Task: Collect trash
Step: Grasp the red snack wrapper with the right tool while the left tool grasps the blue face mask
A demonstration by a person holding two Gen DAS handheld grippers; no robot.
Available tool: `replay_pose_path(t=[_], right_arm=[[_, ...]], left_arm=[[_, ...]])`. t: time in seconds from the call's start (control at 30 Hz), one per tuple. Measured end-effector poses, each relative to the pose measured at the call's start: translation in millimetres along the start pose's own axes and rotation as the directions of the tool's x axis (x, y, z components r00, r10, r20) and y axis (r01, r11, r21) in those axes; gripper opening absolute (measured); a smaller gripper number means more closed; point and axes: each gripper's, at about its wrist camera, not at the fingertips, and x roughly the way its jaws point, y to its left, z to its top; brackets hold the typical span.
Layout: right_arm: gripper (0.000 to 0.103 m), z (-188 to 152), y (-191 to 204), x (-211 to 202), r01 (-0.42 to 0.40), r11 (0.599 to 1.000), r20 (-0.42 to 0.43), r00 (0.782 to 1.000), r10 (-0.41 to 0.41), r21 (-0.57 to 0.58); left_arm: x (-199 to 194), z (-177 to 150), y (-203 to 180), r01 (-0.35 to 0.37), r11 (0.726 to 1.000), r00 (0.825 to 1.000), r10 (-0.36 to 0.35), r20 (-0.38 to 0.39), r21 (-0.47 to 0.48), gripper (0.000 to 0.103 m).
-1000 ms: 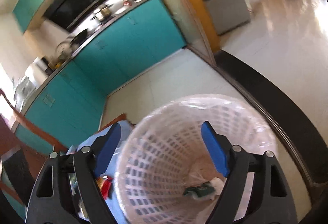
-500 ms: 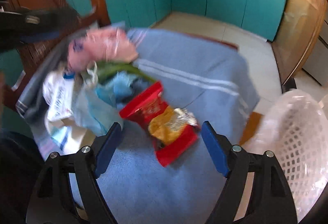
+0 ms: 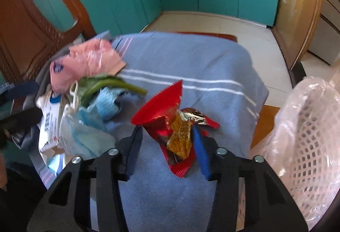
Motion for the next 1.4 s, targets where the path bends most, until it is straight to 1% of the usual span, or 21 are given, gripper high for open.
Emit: replay_pose_path(t=[0.23, 0.27, 0.3, 0.33, 0.43, 0.5, 0.53, 0.57, 0.6, 0.63, 0.67, 0.7, 0.73, 0.9, 1.03, 1.07, 1.1, 1.13, 1.2, 1.27, 1.4], right_arm=[[0.037, 5.4, -18.2, -14.4, -0.024, 0.997, 0.054, 0.998, 0.020, 0.078], [0.033, 5.4, -18.5, -13.5, -0.029, 0.996, 0.052, 0.998, 0.025, 0.079], [0.025, 5.4, -18.7, -11.9, -0.034, 0.996, 0.043, 0.999, 0.031, 0.080], [0.024, 4.8, -18.9, -10.9, -0.037, 0.996, 0.037, 0.999, 0.034, 0.079], [0.024, 4.2, -15.9, -6.3, -0.044, 0.997, 0.021, 0.999, 0.043, 0.069], [0.024, 4.6, -13.8, -5.1, -0.048, 0.997, 0.019, 0.999, 0.047, 0.065], [0.025, 4.7, -13.5, -5.4, -0.044, 0.997, 0.022, 0.999, 0.043, 0.061], [0.026, 4.8, -12.9, -5.2, -0.039, 0.998, 0.023, 0.999, 0.038, 0.056], [0.033, 5.4, -12.0, -4.8, -0.033, 0.998, 0.026, 0.999, 0.032, 0.047], [0.048, 5.7, -11.3, -4.6, -0.026, 0.999, 0.030, 0.999, 0.025, 0.043], [0.057, 6.5, -10.7, -4.6, -0.013, 0.999, 0.040, 0.999, 0.011, 0.041], [0.070, 8.3, -9.3, -5.2, -0.001, 0.999, 0.058, 0.998, -0.001, 0.036], [0.073, 10.2, -8.0, -4.7, 0.000, 1.000, 0.065, 0.998, -0.002, 0.028], [0.073, 27.9, 6.7, 18.0, 0.030, 0.999, 0.039, 0.999, -0.029, -0.041], [0.073, 26.8, 14.5, 50.0, 0.067, 0.996, -0.049, 0.996, -0.070, -0.066], [0.073, 25.5, 14.6, 53.0, 0.069, 0.996, -0.057, 0.996, -0.073, -0.064], [0.067, 24.6, 15.6, 56.1, 0.072, 0.995, -0.062, 0.995, -0.076, -0.064], [0.057, 24.6, 17.0, 56.2, 0.079, 0.994, -0.057, 0.995, -0.083, -0.073], [0.045, 24.7, 19.5, 55.8, 0.072, 0.994, -0.061, 0.995, -0.077, -0.085], [0.044, 23.6, 18.2, 52.9, 0.039, 0.997, -0.058, 0.997, -0.042, -0.061], [0.039, 22.0, 19.5, 41.6, 0.022, 0.999, -0.030, 0.999, -0.023, -0.035]], left_arm=[[25.9, -11.1, -34.0, -0.017, 0.992, 0.998, 0.024, -0.052, 0.125, 0.089], [29.1, -12.0, -37.5, -0.018, 0.990, 0.998, 0.026, -0.056, 0.137, 0.089], [33.6, -12.8, -40.9, -0.021, 0.989, 0.998, 0.030, -0.059, 0.146, 0.089], [36.3, -13.1, -42.0, -0.024, 0.989, 0.998, 0.033, -0.061, 0.149, 0.089], [44.5, -14.5, -44.6, -0.029, 0.987, 0.996, 0.043, -0.082, 0.159, 0.067], [49.1, -15.7, -43.9, -0.022, 0.987, 0.995, 0.037, -0.095, 0.157, 0.048], [50.4, -16.2, -43.1, -0.025, 0.987, 0.994, 0.040, -0.097, 0.157, 0.044], [50.8, -16.4, -42.0, -0.029, 0.987, 0.994, 0.045, -0.097, 0.158, 0.039], [49.9, -16.4, -40.7, -0.032, 0.987, 0.995, 0.046, -0.090, 0.157, 0.032], [48.1, -16.2, -39.3, -0.033, 0.988, 0.995, 0.046, -0.084, 0.154, 0.030], [45.7, -15.8, -36.6, -0.030, 0.989, 0.996, 0.042, -0.076, 0.146, 0.028], [41.9, -14.6, -33.7, -0.025, 0.991, 0.997, 0.033, -0.065, 0.133, 0.027], [38.1, -13.4, -31.4, -0.020, 0.992, 0.998, 0.027, -0.055, 0.122, 0.026], [16.0, -8.2, -23.4, 0.002, 0.995, 1.000, -0.004, 0.020, 0.096, 0.025], [2.3, -8.7, -16.1, 0.009, 0.997, 0.997, -0.016, 0.080, 0.082, 0.025], [0.4, -8.5, -15.0, 0.010, 0.997, 0.996, -0.017, 0.089, 0.079, 0.025], [-2.8, -8.5, -11.9, 0.009, 0.997, 0.994, -0.017, 0.106, 0.074, 0.025], [-4.1, -7.7, -11.3, 0.009, 0.997, 0.993, -0.018, 0.113, 0.072, 0.025], [-8.8, -7.3, -6.8, 0.011, 0.998, 0.991, -0.020, 0.133, 0.065, 0.025], [-13.5, -6.2, -2.7, 0.012, 0.998, 0.988, -0.020, 0.152, 0.054, 0.025], [-22.6, -5.9, 3.4, 0.014, 1.000, 0.983, -0.019, 0.184, 0.026, 0.025]])
